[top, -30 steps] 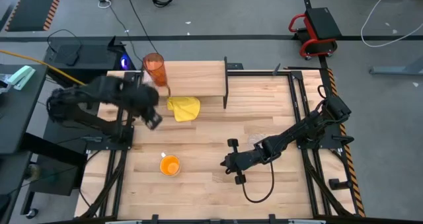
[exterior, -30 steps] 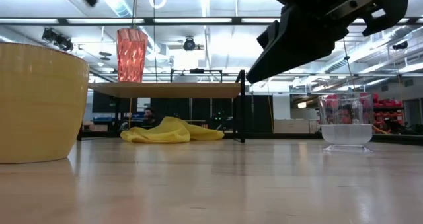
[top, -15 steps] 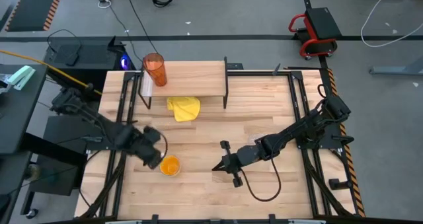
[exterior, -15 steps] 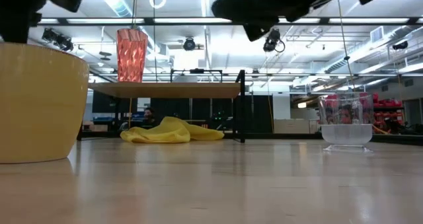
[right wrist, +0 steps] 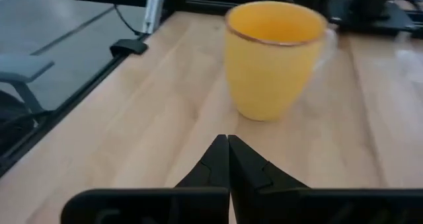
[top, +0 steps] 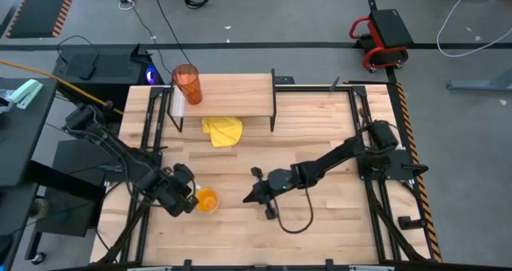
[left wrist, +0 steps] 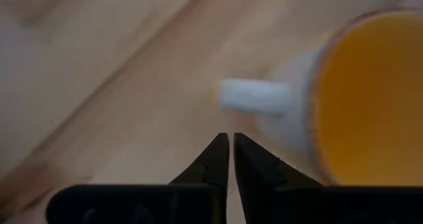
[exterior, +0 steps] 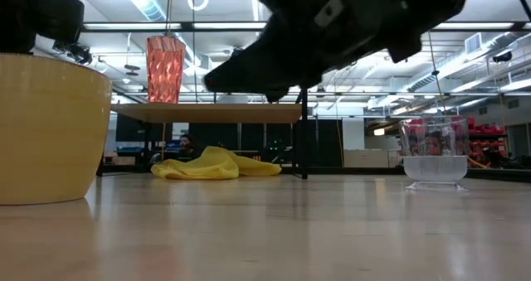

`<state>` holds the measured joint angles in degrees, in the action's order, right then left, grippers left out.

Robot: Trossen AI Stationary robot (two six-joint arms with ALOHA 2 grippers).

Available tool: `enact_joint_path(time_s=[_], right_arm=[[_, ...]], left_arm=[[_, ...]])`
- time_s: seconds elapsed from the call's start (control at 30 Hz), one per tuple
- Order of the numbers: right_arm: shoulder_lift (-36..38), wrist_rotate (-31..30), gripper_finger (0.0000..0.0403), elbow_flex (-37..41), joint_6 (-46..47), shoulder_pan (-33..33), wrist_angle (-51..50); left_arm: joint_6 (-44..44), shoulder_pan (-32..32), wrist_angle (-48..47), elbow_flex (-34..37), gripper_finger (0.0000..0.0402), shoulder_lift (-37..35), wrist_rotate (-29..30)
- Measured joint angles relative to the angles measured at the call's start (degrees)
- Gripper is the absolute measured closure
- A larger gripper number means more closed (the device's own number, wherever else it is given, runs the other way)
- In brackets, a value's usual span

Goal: Stack small to large cups/mugs on shelf
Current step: Put the yellow mug on the shelf

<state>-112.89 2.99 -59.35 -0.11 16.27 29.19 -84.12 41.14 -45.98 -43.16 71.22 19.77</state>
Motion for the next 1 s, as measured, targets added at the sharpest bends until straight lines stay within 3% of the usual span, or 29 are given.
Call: enact_joint_path(time_s=[0.23,0.8,1.0], right_arm=[[-5.32,0.71,0.0402,-7.48,-1.49,-0.13,-2.06],[-13.14,1.94,0.0402,-18.03,0.03,1.57,-2.58],[-13.17,-0.22,0.0402,-18.27,0.27,1.82,-2.27]], left_arm=[[4.31,-0.04,12.66,3.71,0.0379,0.01,1.64],[8.62,-0.66,19.04,6.14,0.0382,0.02,3.81],[10.80,-1.94,19.11,6.13,0.0388,0.02,4.19]])
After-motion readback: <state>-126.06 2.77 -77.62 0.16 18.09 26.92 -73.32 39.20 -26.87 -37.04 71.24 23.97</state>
